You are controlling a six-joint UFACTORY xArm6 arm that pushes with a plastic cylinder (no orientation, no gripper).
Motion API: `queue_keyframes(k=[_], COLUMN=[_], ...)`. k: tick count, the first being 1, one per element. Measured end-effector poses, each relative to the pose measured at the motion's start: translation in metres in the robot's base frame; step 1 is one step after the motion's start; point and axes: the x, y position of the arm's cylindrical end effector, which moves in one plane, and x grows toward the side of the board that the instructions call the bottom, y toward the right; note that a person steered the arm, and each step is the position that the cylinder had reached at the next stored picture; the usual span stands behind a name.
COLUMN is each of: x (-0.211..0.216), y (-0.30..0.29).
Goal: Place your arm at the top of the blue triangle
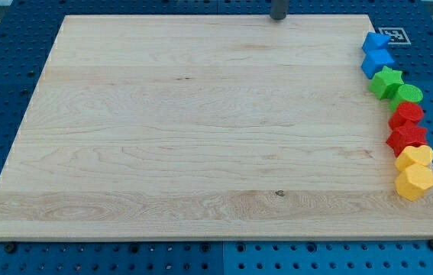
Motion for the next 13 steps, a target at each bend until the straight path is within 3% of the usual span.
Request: queue_keyframes(k=[5,8,13], x=[-0.001,-0.001,0.022], y=[-0.003,0.082,0.148])
